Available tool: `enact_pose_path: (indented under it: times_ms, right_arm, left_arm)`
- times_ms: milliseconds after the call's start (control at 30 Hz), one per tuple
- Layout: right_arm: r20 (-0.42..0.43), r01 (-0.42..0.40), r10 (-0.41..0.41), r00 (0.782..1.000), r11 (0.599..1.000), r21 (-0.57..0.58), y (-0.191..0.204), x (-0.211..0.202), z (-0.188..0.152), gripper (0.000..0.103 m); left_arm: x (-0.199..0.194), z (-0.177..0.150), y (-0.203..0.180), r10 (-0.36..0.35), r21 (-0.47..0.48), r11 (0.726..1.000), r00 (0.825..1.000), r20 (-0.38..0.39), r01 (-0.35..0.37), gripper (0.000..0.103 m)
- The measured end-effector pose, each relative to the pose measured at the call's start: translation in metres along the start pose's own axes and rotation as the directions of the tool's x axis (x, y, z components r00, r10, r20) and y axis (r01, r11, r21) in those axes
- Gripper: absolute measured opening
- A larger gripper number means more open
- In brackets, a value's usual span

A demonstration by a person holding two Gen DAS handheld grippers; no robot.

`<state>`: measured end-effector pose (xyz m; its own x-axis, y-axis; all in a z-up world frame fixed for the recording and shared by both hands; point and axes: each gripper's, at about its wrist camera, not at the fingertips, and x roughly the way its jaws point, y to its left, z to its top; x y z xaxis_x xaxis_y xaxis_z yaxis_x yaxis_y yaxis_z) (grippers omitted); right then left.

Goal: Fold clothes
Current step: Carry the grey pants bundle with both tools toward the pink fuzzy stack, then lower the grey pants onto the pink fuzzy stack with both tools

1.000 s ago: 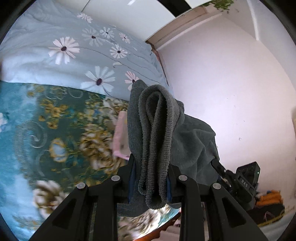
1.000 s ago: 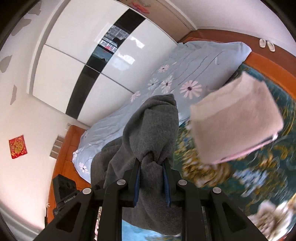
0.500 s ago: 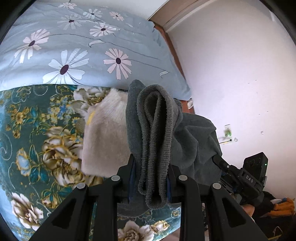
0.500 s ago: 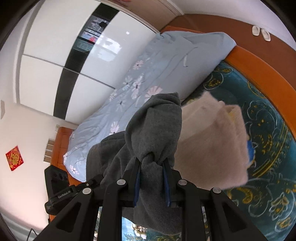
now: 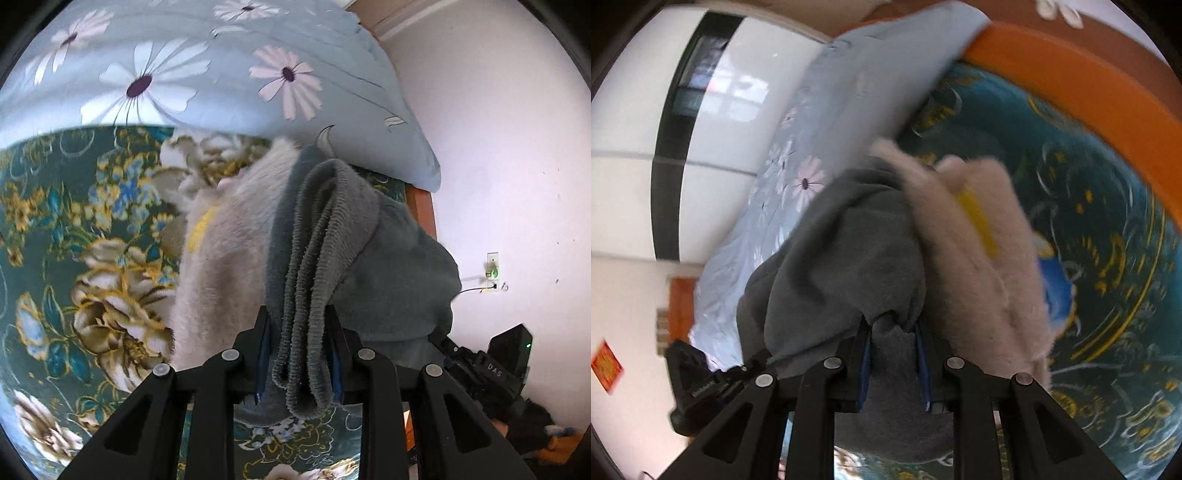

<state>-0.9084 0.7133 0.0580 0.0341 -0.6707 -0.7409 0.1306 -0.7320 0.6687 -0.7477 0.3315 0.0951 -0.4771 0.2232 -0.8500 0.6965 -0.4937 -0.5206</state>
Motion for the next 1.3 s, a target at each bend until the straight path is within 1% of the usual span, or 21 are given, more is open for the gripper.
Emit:
enact_pose_path:
  times_ms: [100,167,267,333,400,467,533,600,633,700,733,767,800,833,867,933,1000,1133,1167,1233,1300]
  right_arm:
    - [-0.006,0.029,-0.029,1.0,0.999,-0.016,-0.001,0.008,0.001,0.024]
    - [-0.008,0.032,-0.032,0.999,0.999,-0.008,-0.002,0.009,0.003,0.025]
    - [-0.013,0.033,-0.033,0.999,0.999,-0.024,0.004,0.001,0.005,0.028]
    - [-0.016,0.027,-0.027,0.999,0.999,-0.046,0.009,-0.009,0.006,0.028]
    - [0.009,0.058,-0.057,0.998,0.994,-0.094,0.017,-0.023,0.006,0.029]
    - [0.066,0.094,-0.087,0.994,0.988,-0.124,0.025,-0.038,0.009,0.028]
    - [0.113,0.104,-0.087,0.99,0.983,-0.153,0.04,-0.045,0.017,0.028]
    - [0.114,0.1,-0.077,0.991,0.974,-0.206,0.06,-0.039,0.026,0.028]
    - [0.1,0.1,-0.078,0.992,0.966,-0.237,0.07,-0.032,0.029,0.028]
    - [0.072,0.099,-0.081,0.994,0.949,-0.3,0.09,-0.016,0.035,0.029]
    - [0.063,0.114,-0.098,0.993,0.94,-0.323,0.097,-0.008,0.038,0.029]
    - [0.061,0.149,-0.136,0.989,0.932,-0.33,0.1,0.003,0.043,0.029]
    - [0.055,0.177,-0.168,0.984,0.93,-0.323,0.098,0.013,0.048,0.026]
    - [0.031,0.186,-0.185,0.982,0.936,-0.299,0.091,0.025,0.053,0.026]
    - [0.007,0.188,-0.193,0.981,0.942,-0.278,0.084,0.035,0.057,0.024]
    - [-0.008,0.191,-0.2,0.98,0.945,-0.267,0.078,0.046,0.061,0.023]
    - [-0.021,0.196,-0.208,0.978,0.946,-0.26,0.074,0.054,0.064,0.023]
    - [-0.028,0.211,-0.226,0.974,0.942,-0.261,0.08,0.052,0.063,0.024]
    - [-0.015,0.202,-0.214,0.977,0.943,-0.265,0.082,0.046,0.059,0.026]
    - [0.02,0.173,-0.175,0.984,0.942,-0.288,0.088,0.026,0.046,0.026]
    - [0.05,0.155,-0.146,0.988,0.932,-0.328,0.093,0.009,0.027,0.028]
  left_arm:
    - [0.008,0.002,0.0,0.021,0.023,1.0,1.0,-0.006,-0.021,0.029]
    - [0.008,0.003,0.003,0.015,0.014,1.0,1.0,-0.01,-0.015,0.03]
    - [-0.01,0.001,-0.004,0.005,0.046,0.999,1.0,0.005,-0.005,0.033]
    - [-0.024,0.0,-0.009,-0.001,0.076,0.997,1.0,0.017,0.0,0.033]
    - [-0.039,0.0,-0.016,-0.005,0.112,0.994,0.999,0.039,0.0,0.033]
    - [-0.056,0.005,-0.026,-0.004,0.163,0.987,0.996,0.088,-0.01,0.033]
    - [-0.063,0.015,-0.039,-0.033,0.19,0.982,0.993,0.109,0.012,0.033]
    - [-0.058,0.022,-0.052,-0.058,0.228,0.973,0.993,0.103,0.033,0.033]
    - [-0.05,0.025,-0.059,-0.05,0.25,0.968,0.995,0.092,0.026,0.033]
    - [-0.032,0.028,-0.066,0.0,0.283,0.959,0.998,0.07,-0.02,0.033]
    - [-0.021,0.03,-0.064,0.041,0.284,0.957,0.997,0.06,-0.056,0.033]
    - [-0.013,0.031,-0.059,0.067,0.271,0.959,0.996,0.053,-0.079,0.033]
    - [-0.006,0.033,-0.052,0.08,0.25,0.964,0.996,0.049,-0.09,0.033]
    - [0.0,0.034,-0.045,0.091,0.23,0.968,0.995,0.047,-0.1,0.031]
    - [0.004,0.034,-0.037,0.098,0.208,0.972,0.994,0.046,-0.105,0.025]
    - [0.011,0.038,-0.024,0.1,0.16,0.982,0.994,0.031,-0.104,0.021]
    - [0.014,0.041,-0.019,0.099,0.143,0.985,0.995,0.025,-0.102,0.02]
    - [0.009,0.043,-0.021,0.114,0.14,0.983,0.993,0.017,-0.116,0.02]
    - [0.004,0.042,-0.022,0.109,0.144,0.983,0.994,0.02,-0.111,0.02]
    - [-0.01,0.035,-0.025,0.081,0.164,0.983,0.996,0.038,-0.086,0.021]
    - [-0.029,0.021,-0.029,0.043,0.191,0.98,0.997,0.069,-0.056,0.021]
